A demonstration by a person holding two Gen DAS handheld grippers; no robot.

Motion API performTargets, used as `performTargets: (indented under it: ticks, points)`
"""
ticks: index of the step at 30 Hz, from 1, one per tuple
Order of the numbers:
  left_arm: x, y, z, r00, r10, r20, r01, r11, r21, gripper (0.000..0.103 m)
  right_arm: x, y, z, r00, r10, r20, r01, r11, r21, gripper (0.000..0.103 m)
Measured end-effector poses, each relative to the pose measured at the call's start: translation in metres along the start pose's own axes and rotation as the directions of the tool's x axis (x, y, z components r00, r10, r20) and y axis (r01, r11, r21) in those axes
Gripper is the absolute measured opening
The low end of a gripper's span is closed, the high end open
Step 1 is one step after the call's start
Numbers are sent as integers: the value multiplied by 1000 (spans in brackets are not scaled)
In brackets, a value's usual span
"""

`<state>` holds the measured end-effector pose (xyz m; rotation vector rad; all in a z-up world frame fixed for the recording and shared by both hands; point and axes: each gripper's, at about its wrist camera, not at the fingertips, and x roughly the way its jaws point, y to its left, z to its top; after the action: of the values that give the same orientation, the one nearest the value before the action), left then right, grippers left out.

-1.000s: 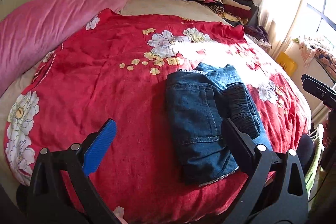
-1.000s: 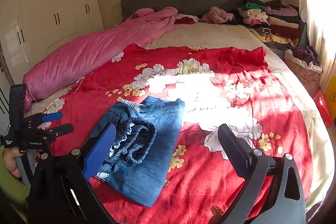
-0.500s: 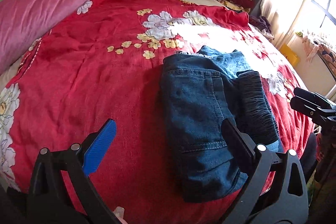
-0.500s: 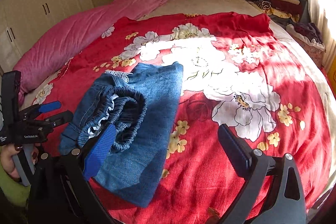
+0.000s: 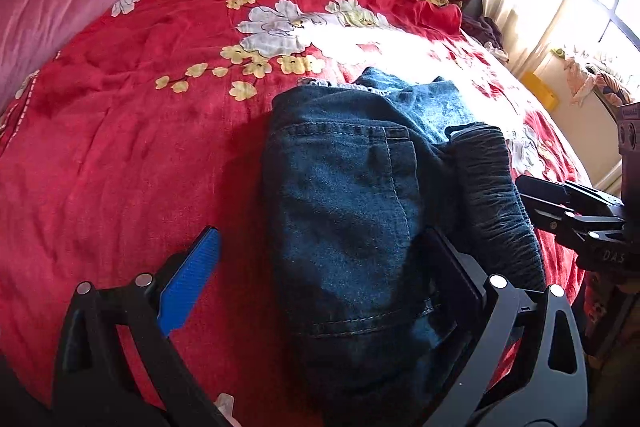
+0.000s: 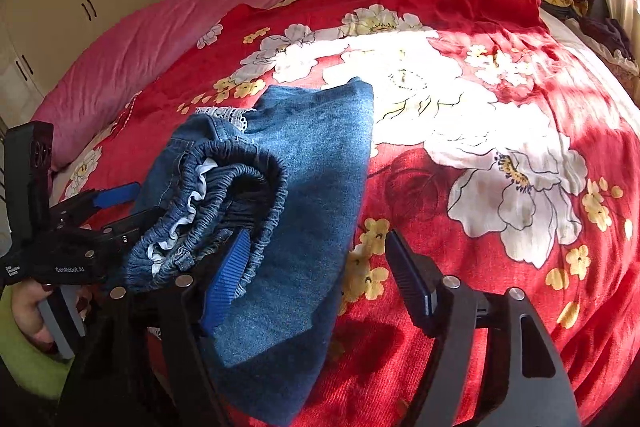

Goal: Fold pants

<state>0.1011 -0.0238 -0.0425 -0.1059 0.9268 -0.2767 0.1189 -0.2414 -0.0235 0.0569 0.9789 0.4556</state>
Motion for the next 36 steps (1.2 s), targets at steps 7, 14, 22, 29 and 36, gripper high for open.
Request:
performTargets:
  ticks: [7,14,22,29,36]
  points:
    - [10,-13,0,998,-59,-8,59,998,33,71,18,-6,3,998,43,-34,-43,999,24,69]
    - [15,-14,2,998,-64,-11,64,997,29,67,26,-10,5,994,113,-13,-113,993,19,69]
    - [3,-24,4,998,-56,15,55,996,70,34,13,16,2,993,119,13,-117,989,-91,20]
    - [-14,-26,16,995,-90,49,87,995,53,25,-9,41,15,994,85,67,-70,978,-198,16]
    - [-27,-20,43,991,-71,110,66,997,45,25,-14,43,43,990,92,111,-65,973,-222,16]
